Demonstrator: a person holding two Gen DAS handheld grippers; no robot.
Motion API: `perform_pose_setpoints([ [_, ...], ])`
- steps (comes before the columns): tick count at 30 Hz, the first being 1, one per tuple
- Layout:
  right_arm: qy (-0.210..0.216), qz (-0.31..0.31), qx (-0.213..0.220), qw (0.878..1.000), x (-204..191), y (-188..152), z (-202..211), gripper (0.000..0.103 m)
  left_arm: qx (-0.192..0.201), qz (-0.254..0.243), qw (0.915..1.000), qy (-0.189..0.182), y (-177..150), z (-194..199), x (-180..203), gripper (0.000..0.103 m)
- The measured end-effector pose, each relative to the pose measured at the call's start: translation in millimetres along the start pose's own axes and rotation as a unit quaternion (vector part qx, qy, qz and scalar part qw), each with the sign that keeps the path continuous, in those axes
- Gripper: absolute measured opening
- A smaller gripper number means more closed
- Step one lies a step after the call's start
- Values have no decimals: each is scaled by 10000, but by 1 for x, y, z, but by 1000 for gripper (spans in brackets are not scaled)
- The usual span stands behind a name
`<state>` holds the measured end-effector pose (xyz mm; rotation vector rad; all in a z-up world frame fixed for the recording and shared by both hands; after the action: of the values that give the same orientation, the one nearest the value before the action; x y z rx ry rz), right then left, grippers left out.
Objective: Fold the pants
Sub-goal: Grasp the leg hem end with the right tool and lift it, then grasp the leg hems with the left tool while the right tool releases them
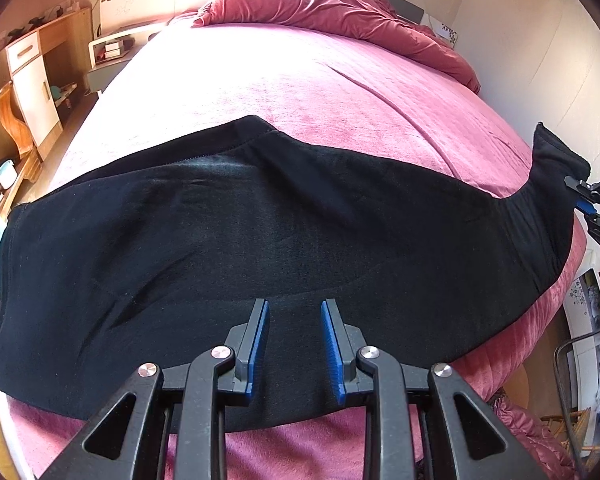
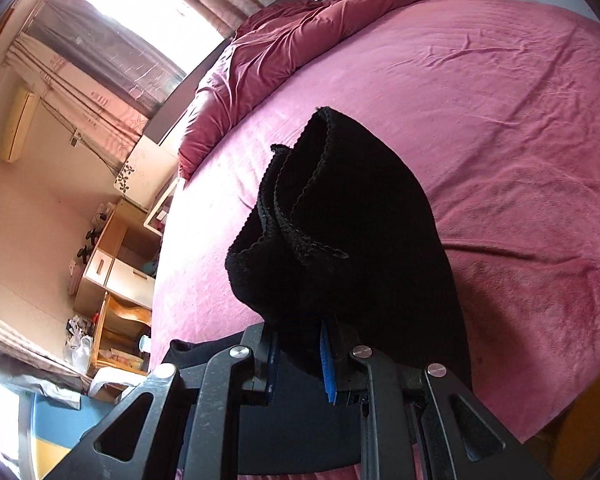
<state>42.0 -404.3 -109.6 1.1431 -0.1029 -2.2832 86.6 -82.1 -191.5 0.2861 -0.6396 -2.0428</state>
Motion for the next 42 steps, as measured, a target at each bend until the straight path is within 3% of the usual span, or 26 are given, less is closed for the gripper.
perform_pose_setpoints([
  [10,14,711,-764,9945,-44,-67,-43,17,-58,367,9988,-322,-7,-3,-8,27],
  [19,-171,1459,-1586,9764,-67,-157,-96,17,-29,864,9923,-886,-4,-5,-14,27],
  [28,-554,2251,-1789,9562,-68,-212,-123,18,15,1210,9822,-1435,8,-7,-13,28],
  [33,-624,2619,-1760,9468,-72,-226,-130,30,-2,1372,9744,-1783,21,-9,-6,31],
  [36,-409,2593,-1960,9448,-77,-232,-128,46,-29,1499,9693,-1950,28,-12,-2,34],
  [42,-112,2625,-2147,9407,-70,-231,-106,47,-132,1696,9608,-2189,36,-17,3,42],
])
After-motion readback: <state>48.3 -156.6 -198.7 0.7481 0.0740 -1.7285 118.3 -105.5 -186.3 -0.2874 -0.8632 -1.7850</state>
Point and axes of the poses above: each gripper's, at about its wrist camera, not at the fingertips, and z roughly against the way its jaws point, x to its right, y to its top, the point moved 10 cm from there along -z, roughly the way its jaws point, and after that the axes turned 15 degrees about -z, right-handed, at the moved point
